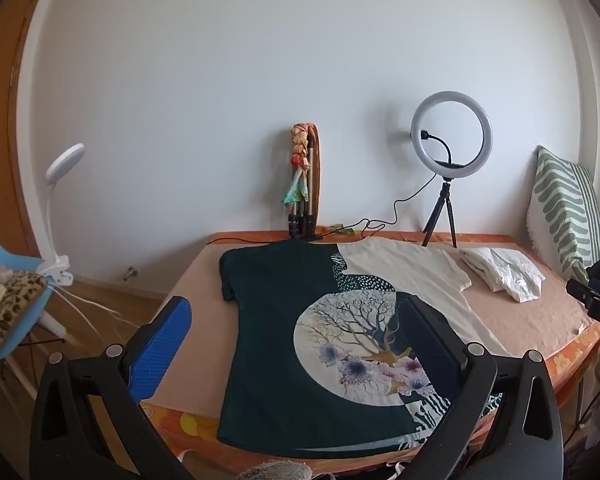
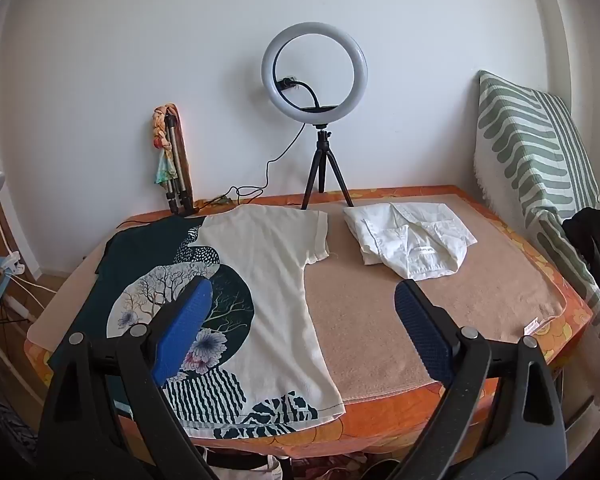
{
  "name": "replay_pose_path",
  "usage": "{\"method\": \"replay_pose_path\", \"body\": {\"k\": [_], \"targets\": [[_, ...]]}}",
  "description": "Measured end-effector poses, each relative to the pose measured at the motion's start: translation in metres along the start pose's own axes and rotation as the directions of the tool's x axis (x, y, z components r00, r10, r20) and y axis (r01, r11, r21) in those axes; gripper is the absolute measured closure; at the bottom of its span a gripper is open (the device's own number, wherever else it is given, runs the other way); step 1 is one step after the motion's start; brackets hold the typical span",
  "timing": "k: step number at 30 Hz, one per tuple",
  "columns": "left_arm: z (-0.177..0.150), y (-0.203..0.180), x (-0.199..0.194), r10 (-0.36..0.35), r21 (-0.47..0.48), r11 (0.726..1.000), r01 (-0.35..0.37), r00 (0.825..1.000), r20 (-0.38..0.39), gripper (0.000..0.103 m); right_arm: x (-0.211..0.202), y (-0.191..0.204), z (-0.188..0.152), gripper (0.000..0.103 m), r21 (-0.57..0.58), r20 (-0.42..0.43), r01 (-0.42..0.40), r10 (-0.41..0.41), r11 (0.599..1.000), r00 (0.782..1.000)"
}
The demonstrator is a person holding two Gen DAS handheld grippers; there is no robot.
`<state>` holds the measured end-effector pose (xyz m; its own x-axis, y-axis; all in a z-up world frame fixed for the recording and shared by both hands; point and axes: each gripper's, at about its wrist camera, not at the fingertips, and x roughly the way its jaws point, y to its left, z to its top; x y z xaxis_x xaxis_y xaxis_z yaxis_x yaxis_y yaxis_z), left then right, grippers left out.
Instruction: Fold small clothes
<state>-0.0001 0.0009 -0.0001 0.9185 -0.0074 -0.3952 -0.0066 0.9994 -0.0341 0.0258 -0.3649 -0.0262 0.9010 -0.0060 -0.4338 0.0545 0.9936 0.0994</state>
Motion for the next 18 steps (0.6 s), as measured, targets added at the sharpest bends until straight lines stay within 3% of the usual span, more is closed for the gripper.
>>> {"method": "replay_pose_path", "body": {"k": [18], "targets": [[0.0027,0.0023,0.0005,0.01,-0.004,1.0,-0.01,1.0,0.001,0.0,-0.0003,-0.0022,0.0025,0.008,0.002,0.005,0.001,-0.001,1.0,1.0]]}}
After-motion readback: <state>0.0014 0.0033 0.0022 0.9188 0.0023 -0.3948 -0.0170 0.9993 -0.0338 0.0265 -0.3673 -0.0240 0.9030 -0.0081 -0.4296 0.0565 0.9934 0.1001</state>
